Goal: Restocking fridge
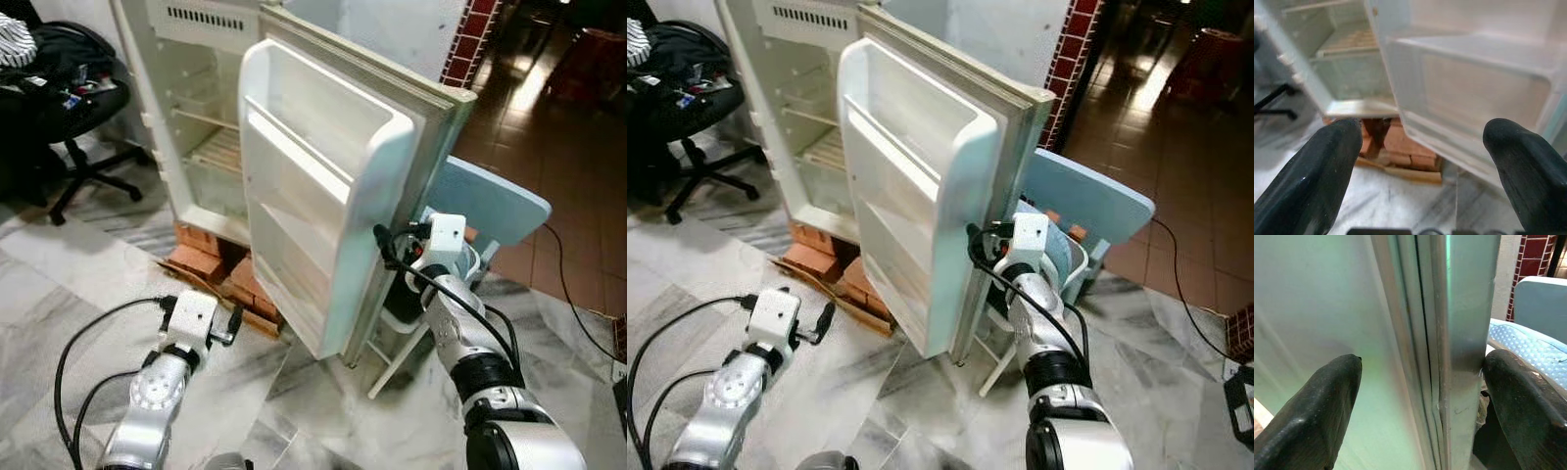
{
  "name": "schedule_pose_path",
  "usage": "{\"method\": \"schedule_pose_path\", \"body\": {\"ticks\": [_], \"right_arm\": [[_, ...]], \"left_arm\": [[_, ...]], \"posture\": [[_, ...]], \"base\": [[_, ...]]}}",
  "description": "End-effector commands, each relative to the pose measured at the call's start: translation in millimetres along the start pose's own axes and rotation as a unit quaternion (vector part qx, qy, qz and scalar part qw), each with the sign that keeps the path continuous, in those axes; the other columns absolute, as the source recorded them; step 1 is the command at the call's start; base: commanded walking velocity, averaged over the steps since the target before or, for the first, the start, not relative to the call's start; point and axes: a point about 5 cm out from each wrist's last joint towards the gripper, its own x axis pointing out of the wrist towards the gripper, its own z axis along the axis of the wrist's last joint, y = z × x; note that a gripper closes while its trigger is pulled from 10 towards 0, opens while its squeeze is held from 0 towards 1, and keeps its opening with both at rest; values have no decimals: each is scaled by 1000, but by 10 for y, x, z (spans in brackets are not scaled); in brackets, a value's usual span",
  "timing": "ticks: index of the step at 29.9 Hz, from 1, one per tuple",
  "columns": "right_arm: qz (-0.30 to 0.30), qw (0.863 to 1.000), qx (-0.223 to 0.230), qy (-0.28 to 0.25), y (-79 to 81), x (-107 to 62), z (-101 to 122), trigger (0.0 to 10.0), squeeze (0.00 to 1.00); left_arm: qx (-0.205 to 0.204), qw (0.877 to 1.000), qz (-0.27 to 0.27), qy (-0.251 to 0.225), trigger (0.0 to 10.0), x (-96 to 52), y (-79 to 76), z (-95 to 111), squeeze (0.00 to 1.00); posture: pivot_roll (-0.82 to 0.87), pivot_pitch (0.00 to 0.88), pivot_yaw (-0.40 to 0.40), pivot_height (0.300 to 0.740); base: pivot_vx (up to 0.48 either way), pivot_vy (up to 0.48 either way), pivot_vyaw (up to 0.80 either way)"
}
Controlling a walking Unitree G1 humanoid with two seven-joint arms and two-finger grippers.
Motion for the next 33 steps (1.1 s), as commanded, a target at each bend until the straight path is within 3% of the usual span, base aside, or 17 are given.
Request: {"method": "schedule_pose_path", "body": {"ticks": [1,6,10,13,14,16,17,19,20,21,22,23,25,27,28,33], "right_arm": [[23,1000,-4,-18,96,75,120,10000,0],[34,999,-3,-25,158,105,144,10000,0],[58,998,10,-29,239,90,112,10000,0],[217,968,100,-78,564,-41,254,10000,0],[268,952,124,-86,658,-117,306,10000,0],[332,927,147,-91,780,-238,371,10000,0],[387,902,166,-93,892,-370,440,10000,0],[432,881,173,-89,982,-492,489,10000,0],[432,881,173,-89,982,-492,489,10000,0],[460,867,174,-86,1029,-584,520,10000,0],[460,867,174,-86,1029,-584,520,10000,0],[466,863,175,-81,1026,-616,523,10000,0],[459,870,165,-65,964,-613,458,10000,0],[440,885,147,-50,889,-578,360,10000,0],[420,899,122,-32,809,-558,258,10000,0],[360,932,52,14,595,-543,-5,10000,0]], "left_arm": [[6,1000,-19,-4,10000,63,19,45,0],[5,998,-43,-43,10000,274,74,291,0],[-19,997,-46,-60,10000,309,-13,344,0],[-41,996,-62,-56,10000,185,-174,241,0],[-44,996,-65,-50,10000,139,-195,187,0],[-49,996,-68,-41,10000,75,-212,108,0],[-67,995,-66,-29,10000,2,-228,30,0],[-94,994,-56,-18,10000,-79,-249,-33,0],[-94,994,-56,-18,10000,-79,-249,-33,0],[-116,992,-40,-9,10000,-176,-273,-98,0],[-116,992,-40,-9,10000,-176,-273,-98,0],[-124,992,-19,-4,10000,-277,-303,-133,0],[-135,991,-7,2,10000,-343,-309,-176,0],[-135,991,-1,6,10000,-358,-291,-197,0],[-139,990,4,8,10000,-362,-266,-204,0],[-129,992,4,9,10000,-357,-220,-201,0]], "posture": [[42,0,-66,740],[37,0,-62,740],[24,0,-48,740],[20,0,-43,740],[21,0,-42,740],[23,0,-40,740],[27,0,-41,740],[33,0,-38,740],[33,0,-38,740],[38,0,-39,740],[38,0,-39,740],[43,0,-44,740],[55,0,-53,740],[60,0,-54,740],[65,0,-57,740],[61,0,-53,740]], "base": [[0,0,0],[0,0,0],[0,0,0],[0,0,0],[0,0,0],[0,0,0],[0,0,0],[0,0,0],[0,0,0],[0,0,0],[0,0,0],[0,0,0],[0,0,0],[0,0,0],[0,0,0],[0,0,0]]}}
